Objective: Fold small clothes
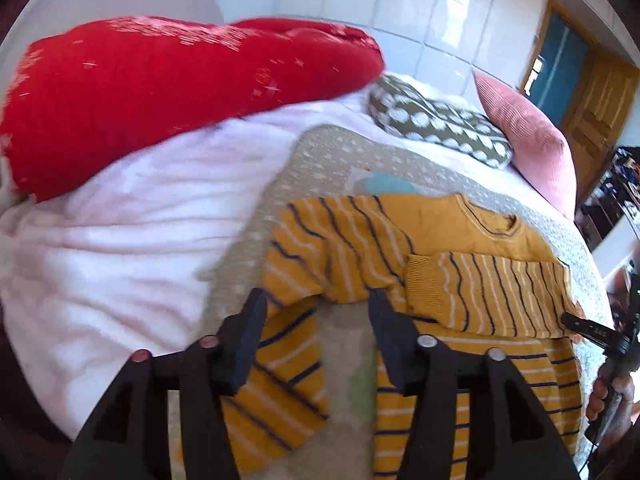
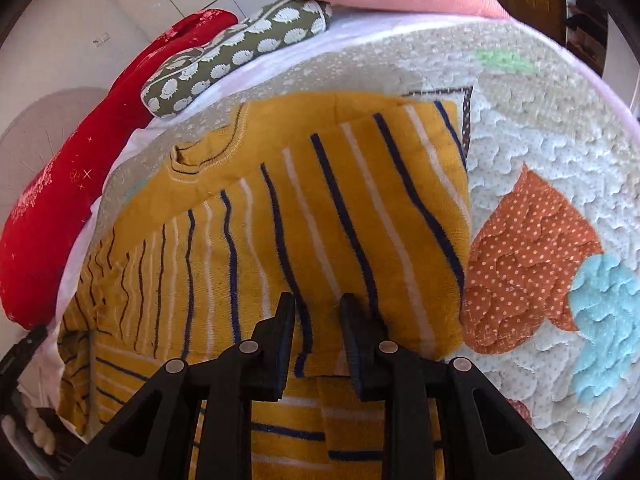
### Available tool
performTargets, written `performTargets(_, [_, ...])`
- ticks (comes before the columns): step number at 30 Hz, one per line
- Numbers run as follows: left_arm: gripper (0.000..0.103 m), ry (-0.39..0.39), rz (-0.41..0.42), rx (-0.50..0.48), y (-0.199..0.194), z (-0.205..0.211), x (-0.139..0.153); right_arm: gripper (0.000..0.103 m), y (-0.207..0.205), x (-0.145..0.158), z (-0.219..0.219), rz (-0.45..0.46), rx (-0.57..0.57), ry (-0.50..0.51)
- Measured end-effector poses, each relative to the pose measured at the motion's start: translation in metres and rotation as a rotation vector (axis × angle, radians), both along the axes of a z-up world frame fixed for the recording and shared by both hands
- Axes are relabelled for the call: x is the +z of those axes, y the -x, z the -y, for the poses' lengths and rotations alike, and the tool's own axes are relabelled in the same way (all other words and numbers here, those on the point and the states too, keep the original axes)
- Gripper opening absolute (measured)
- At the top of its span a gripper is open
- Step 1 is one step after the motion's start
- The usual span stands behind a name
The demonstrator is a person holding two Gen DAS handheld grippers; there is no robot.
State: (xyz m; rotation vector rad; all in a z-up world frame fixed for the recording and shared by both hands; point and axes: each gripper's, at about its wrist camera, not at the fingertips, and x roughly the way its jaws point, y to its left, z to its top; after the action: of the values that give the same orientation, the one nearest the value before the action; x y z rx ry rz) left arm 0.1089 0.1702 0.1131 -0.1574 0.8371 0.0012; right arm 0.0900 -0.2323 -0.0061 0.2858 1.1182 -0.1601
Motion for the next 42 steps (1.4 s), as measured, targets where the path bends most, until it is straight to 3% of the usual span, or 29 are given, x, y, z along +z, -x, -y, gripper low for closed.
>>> performTargets(3, [0.056, -0.012, 0.041, 0.102, 0.054, -0.039, 0.007, 0.025, 0.016, 0.03, -0.051, 0.043, 0.145, 0.04])
performTargets(7, [0.058, 0.053, 0.055, 0.215, 0.12, -0.086, 0.0, 0.025, 0.024, 0.046, -0.149, 0.061, 0.38, -0.019])
performTargets(11, [0.059, 0.153, 0.051, 0.258, 0.17, -0.118, -0.008, 0.026, 0.034, 0.038, -0.271, 0.069, 0.656, -0.043])
performTargets(16, [0.059, 0.188, 0.079, 0.234, 0.214, -0.126, -0.01, 0.04, 0.061, 0.003, -0.402, 0.06, 0.978, 0.038])
performTargets(20, [0.059, 0.202, 0.087, 0.23, 0.23, -0.131, -0.015, 0.045, 0.07, -0.035, -0.462, 0.013, 1.084, 0.114])
performTargets(23, [0.059, 0.202, 0.093, 0.226, 0.233, -0.131, -0.017, 0.048, 0.062, -0.059, -0.484, -0.019, 1.067, 0.179])
performTargets(24, [0.059, 0.2, 0.092, 0.227, 0.232, -0.131, -0.018, 0.039, 0.059, -0.064, -0.487, -0.029, 1.047, 0.216])
performTargets(26, [0.059, 0.207, 0.091, 0.221, 0.23, -0.129, -0.02, 0.01, 0.049, -0.066, -0.488, -0.055, 1.007, 0.247])
performTargets(30, [0.059, 0.202, 0.089, 0.198, 0.227, -0.119, -0.02, 0.008, 0.021, -0.009, -0.453, 0.057, 0.894, 0.174])
performTargets(35, [0.059, 0.182, 0.079, 0.135, 0.219, -0.097, -0.018, 0.008, -0.025, 0.094, -0.33, 0.202, 0.635, 0.175])
performTargets(39, [0.059, 0.182, 0.064, 0.073, 0.207, -0.08, -0.017, 0.009, -0.053, 0.135, -0.194, 0.202, 0.347, 0.234])
performTargets(42, [0.059, 0.197, 0.033, 0.027, 0.191, -0.066, -0.017, 0.009, -0.065, 0.129, -0.094, 0.118, 0.149, 0.22])
